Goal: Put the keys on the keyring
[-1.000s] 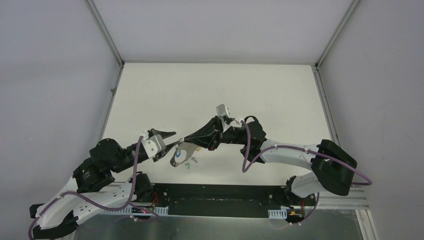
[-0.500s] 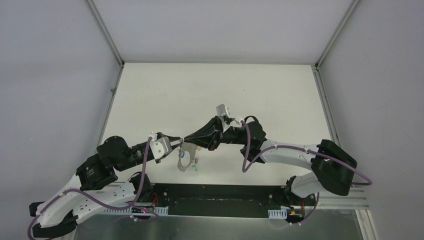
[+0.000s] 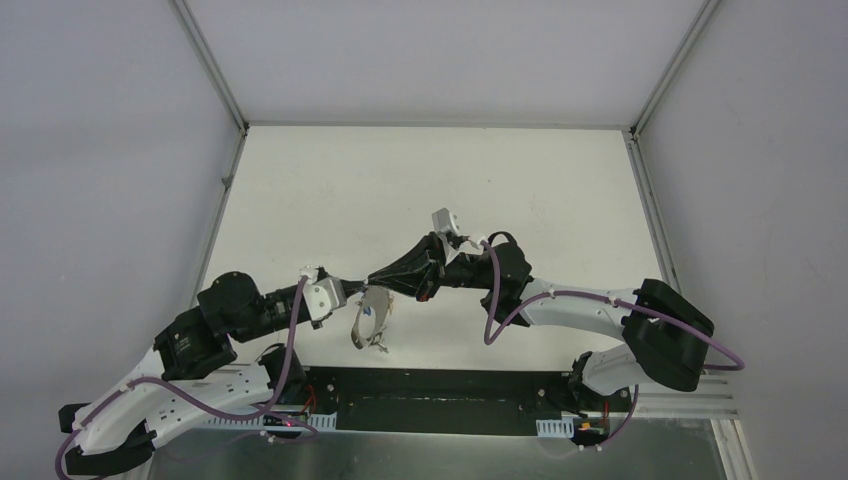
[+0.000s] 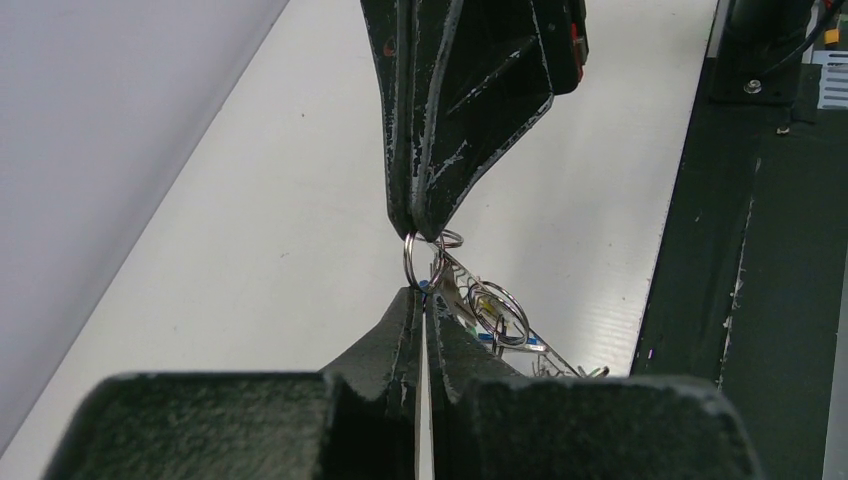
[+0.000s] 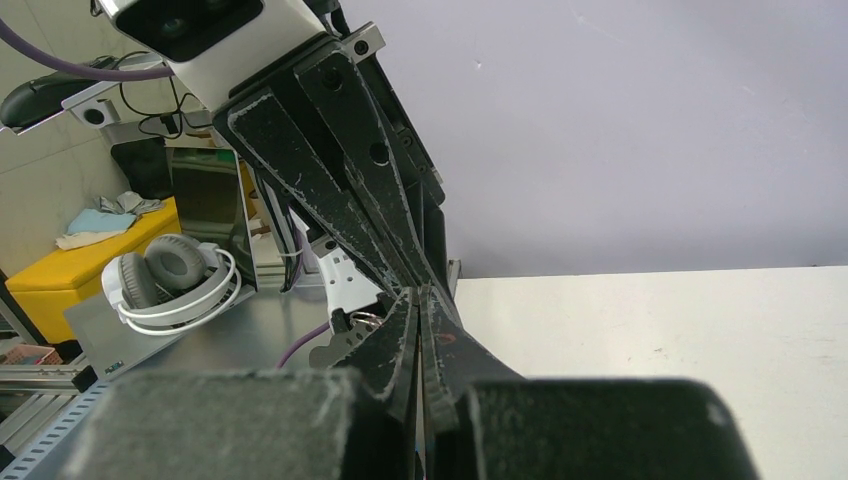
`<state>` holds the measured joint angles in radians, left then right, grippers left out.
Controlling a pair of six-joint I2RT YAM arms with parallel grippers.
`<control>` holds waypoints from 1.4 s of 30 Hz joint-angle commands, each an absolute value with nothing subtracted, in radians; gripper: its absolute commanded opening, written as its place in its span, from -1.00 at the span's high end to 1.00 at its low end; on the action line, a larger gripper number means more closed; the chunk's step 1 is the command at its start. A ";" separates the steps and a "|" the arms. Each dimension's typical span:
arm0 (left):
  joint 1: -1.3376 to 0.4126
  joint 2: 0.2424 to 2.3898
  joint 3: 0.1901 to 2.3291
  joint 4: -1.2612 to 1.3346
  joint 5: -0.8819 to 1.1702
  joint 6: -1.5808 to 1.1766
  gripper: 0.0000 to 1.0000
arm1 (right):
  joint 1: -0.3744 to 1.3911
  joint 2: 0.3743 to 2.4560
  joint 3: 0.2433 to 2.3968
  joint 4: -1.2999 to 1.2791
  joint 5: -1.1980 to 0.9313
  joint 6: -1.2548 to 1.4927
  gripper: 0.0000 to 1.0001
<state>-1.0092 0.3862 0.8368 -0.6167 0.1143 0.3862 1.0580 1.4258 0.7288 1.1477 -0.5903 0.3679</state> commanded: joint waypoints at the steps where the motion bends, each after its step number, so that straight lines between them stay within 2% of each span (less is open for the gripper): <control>1: -1.017 0.413 0.832 -0.609 0.154 0.400 0.99 | 1.061 1.376 0.744 1.223 -0.581 0.367 1.00; 9: -1.018 0.413 0.798 -0.525 0.142 0.410 0.97 | 1.060 1.376 0.738 1.224 -0.584 0.370 1.00; 11: -1.017 0.409 0.789 -0.507 0.129 0.412 0.86 | 1.060 1.374 0.733 1.223 -0.583 0.366 1.00; 17: -1.018 0.386 0.793 -0.518 0.062 0.413 0.35 | 1.058 1.350 0.684 1.206 -0.558 0.334 1.00; 24: -1.017 0.343 0.838 -0.591 -0.014 0.384 0.06 | 1.030 1.321 0.613 1.126 -0.515 0.283 1.00; 29: -1.017 0.344 0.848 -0.608 -0.033 0.304 -0.22 | 0.977 1.309 0.560 1.070 -0.489 0.286 1.00; 30: -1.018 0.348 0.847 -0.608 -0.032 0.287 -0.37 | 0.961 1.307 0.547 1.065 -0.485 0.292 1.00; 31: -1.017 0.355 0.846 -0.609 -0.026 0.269 -0.76 | 0.945 1.304 0.534 1.059 -0.483 0.301 1.00; 32: -1.018 0.363 0.844 -0.608 -0.020 0.255 -0.95 | 0.924 1.298 0.521 1.052 -0.482 0.310 1.00; 42: -1.018 0.524 0.841 -0.579 -0.053 0.038 -0.98 | 0.669 1.160 0.405 0.832 -0.429 0.351 1.00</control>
<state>-1.0092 0.4641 0.8204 -0.6151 -0.0017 0.1867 0.7444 1.2499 0.4259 0.9016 -0.4744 0.3347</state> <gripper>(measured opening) 0.990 0.004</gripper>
